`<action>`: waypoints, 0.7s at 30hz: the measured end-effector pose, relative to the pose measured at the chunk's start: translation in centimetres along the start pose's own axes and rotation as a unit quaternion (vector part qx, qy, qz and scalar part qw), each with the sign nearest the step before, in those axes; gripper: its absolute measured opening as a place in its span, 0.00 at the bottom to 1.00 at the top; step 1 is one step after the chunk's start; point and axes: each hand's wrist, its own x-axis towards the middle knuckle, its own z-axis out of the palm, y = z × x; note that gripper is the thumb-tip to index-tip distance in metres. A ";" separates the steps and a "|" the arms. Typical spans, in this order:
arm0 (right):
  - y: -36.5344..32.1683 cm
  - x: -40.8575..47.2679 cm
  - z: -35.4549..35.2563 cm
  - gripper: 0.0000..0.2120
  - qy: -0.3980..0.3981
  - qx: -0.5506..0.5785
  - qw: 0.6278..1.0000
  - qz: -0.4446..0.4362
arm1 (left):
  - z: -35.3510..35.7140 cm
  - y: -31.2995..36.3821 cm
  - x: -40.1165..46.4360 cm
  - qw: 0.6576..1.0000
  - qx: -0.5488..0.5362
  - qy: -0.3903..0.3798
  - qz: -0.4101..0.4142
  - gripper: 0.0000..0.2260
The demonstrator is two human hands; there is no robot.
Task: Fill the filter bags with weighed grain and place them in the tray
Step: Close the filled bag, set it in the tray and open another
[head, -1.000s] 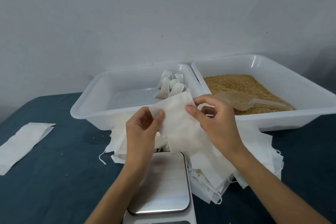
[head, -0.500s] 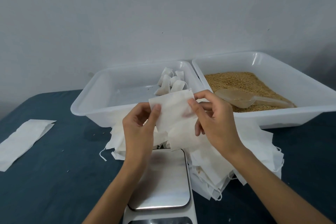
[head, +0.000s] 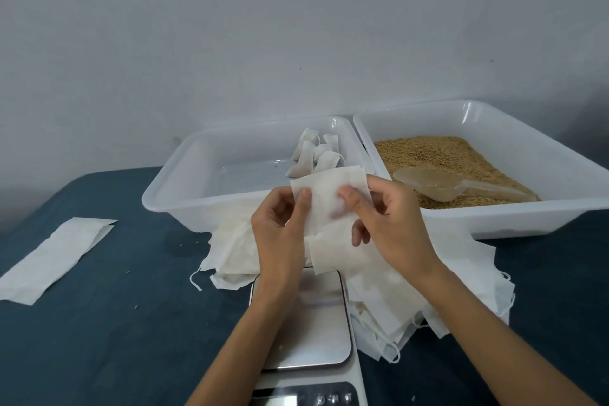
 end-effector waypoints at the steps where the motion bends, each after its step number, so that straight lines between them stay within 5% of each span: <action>1: -0.1 0.0 0.0 0.19 0.002 0.000 1.000 0.000 | 0.2 0.0 0.1 1.000 -0.002 0.006 0.000 0.08; 11: -0.6 0.1 -0.5 0.13 -0.059 0.029 0.998 0.001 | -1.3 0.9 1.1 0.998 0.004 -0.045 -0.032 0.08; 21: -2.0 -0.4 -0.9 0.27 -0.105 -0.057 0.991 -0.059 | -3.4 1.1 -0.4 0.984 -0.047 -0.094 -0.147 0.08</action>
